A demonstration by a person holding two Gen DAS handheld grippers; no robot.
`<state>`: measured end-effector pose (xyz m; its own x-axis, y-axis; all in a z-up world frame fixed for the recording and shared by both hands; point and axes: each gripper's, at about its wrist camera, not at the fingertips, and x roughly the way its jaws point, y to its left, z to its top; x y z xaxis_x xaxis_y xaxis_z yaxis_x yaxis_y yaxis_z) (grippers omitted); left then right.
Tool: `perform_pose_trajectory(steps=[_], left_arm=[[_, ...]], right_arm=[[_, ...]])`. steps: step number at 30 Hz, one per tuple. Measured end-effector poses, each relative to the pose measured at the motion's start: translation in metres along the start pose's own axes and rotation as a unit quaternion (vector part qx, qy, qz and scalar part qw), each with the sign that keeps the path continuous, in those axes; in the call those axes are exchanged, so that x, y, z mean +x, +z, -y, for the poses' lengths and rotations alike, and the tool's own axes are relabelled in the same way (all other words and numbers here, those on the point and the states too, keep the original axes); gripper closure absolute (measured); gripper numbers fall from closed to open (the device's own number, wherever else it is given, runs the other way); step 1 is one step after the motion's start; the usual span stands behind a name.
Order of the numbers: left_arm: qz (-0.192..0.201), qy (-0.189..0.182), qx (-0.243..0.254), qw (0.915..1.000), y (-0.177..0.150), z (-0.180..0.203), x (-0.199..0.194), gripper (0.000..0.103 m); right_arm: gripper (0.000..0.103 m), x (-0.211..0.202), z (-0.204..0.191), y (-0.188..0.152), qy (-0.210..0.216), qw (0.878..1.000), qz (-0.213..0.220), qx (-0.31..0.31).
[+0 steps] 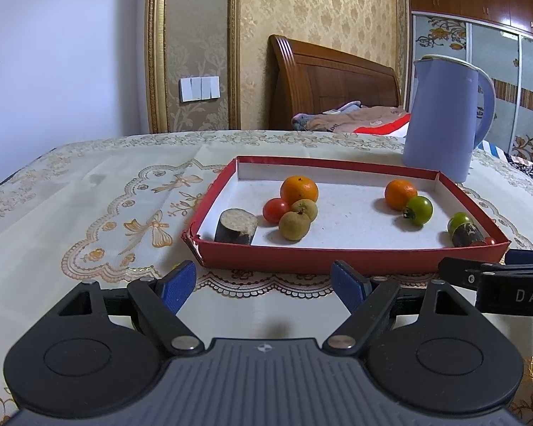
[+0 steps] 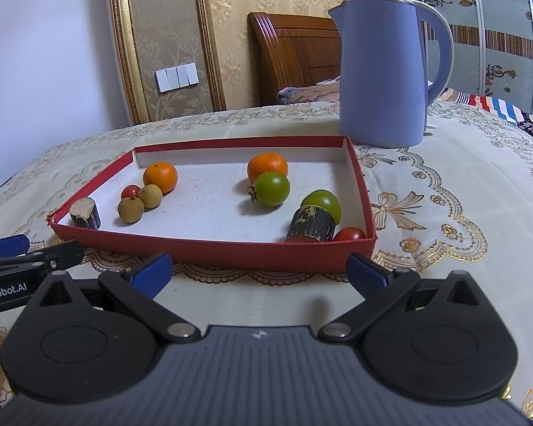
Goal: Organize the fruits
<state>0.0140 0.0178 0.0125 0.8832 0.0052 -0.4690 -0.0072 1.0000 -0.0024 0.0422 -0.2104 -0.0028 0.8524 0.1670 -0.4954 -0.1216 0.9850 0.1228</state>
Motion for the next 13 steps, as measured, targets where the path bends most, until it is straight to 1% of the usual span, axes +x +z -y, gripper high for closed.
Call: perform_pose_trajectory(steps=[3, 7, 13], left_arm=[[0.003, 0.006, 0.003, 1.0000, 0.0001, 0.0000, -0.0008, 0.020], [-0.007, -0.003, 0.003, 1.0000, 0.0003, -0.0006, 0.0012, 0.020], [-0.007, 0.001, 0.011, 0.9999, -0.0006, 0.0013, 0.0016, 0.020]], right_arm=[[0.000, -0.0001, -0.0001, 0.0000, 0.000, 1.000, 0.000, 0.000], [0.000, 0.0002, -0.0005, -0.0001, 0.000, 1.000, 0.000, -0.001], [0.000, -0.0002, -0.0023, -0.0006, 0.001, 1.000, -0.006, -0.003]])
